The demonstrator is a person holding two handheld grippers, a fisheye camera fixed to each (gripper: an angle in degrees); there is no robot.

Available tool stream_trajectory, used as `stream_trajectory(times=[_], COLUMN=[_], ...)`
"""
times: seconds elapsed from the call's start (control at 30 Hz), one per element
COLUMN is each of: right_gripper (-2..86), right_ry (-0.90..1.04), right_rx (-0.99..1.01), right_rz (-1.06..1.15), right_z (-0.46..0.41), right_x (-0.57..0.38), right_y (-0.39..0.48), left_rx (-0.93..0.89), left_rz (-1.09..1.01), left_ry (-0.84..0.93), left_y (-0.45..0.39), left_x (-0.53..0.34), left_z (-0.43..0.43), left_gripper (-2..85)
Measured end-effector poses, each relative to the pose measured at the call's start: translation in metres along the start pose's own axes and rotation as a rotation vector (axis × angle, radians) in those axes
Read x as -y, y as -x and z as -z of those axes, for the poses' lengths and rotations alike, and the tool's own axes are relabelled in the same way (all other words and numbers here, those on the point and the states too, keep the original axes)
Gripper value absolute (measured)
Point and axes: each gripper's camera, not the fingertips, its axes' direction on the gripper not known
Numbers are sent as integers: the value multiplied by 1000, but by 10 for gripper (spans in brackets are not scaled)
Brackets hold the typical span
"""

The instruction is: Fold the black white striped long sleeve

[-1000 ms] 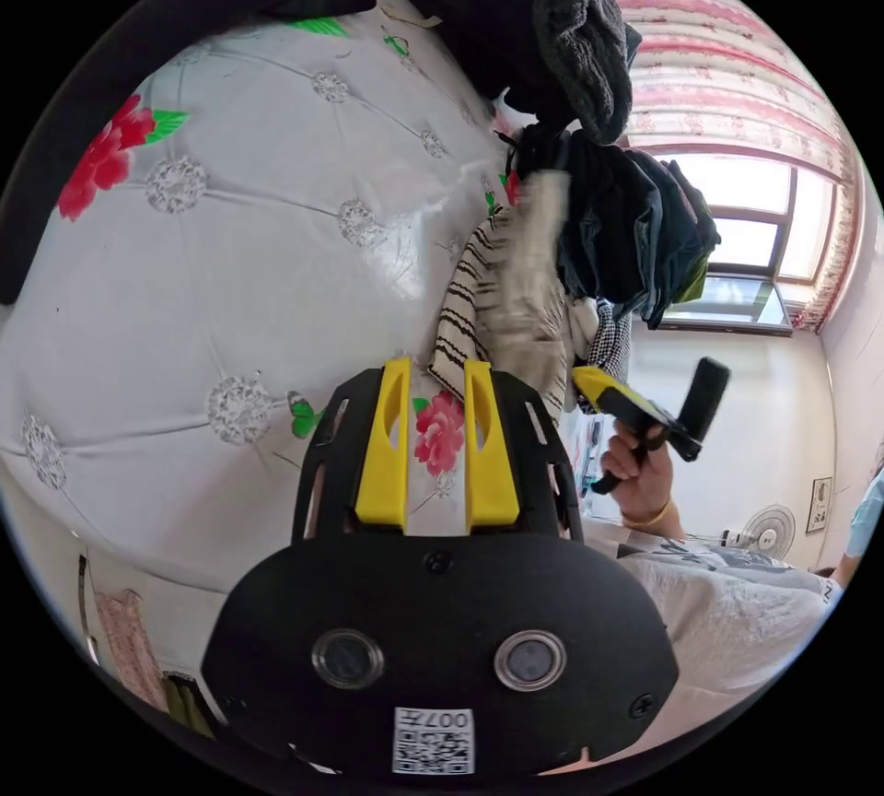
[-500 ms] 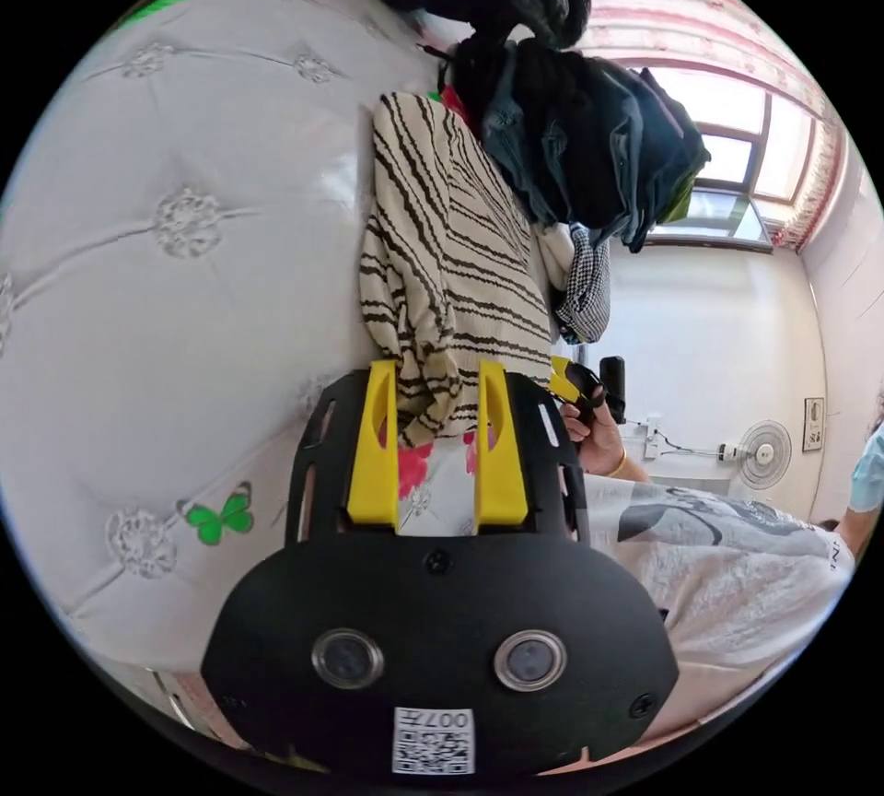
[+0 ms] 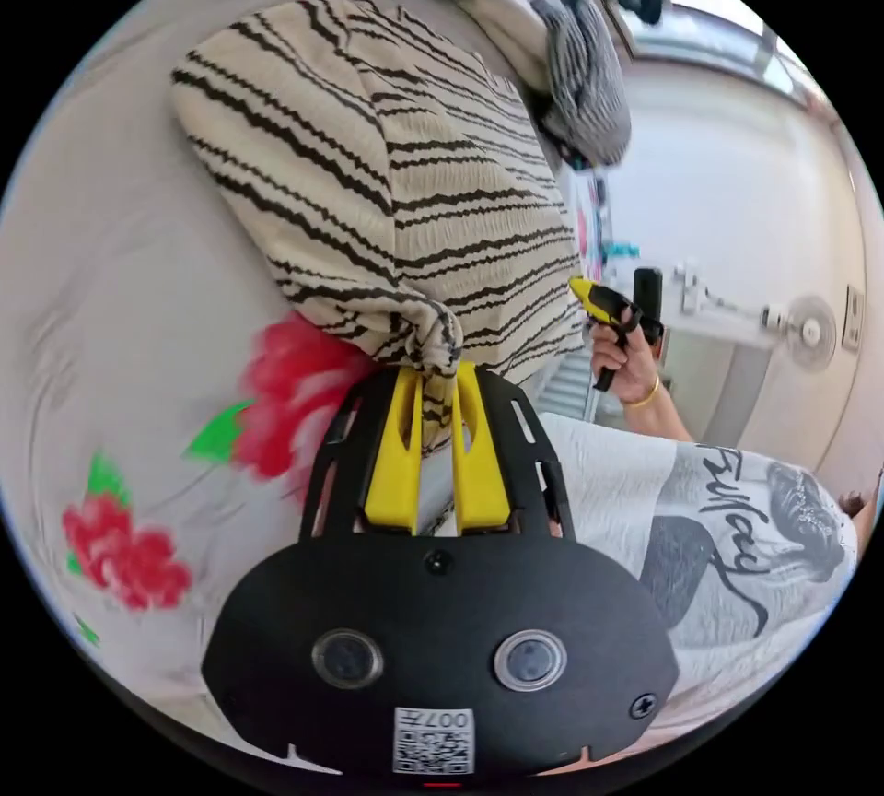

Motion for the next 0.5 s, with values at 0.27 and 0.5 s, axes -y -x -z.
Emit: stream_trajectory(times=[0.27,0.5], right_gripper=[12,38], right_ry=[-424,-592], right_rx=[-223,-692], right_rz=[-275,-370], right_z=[186,253], right_x=[-68,-47], right_y=[-95,-102], left_rx=[122,175], left_rz=[-517,-660], left_ry=[380,262], left_y=[-207,-256], left_x=[186,206], left_z=[-259,-295], left_gripper=[61,72])
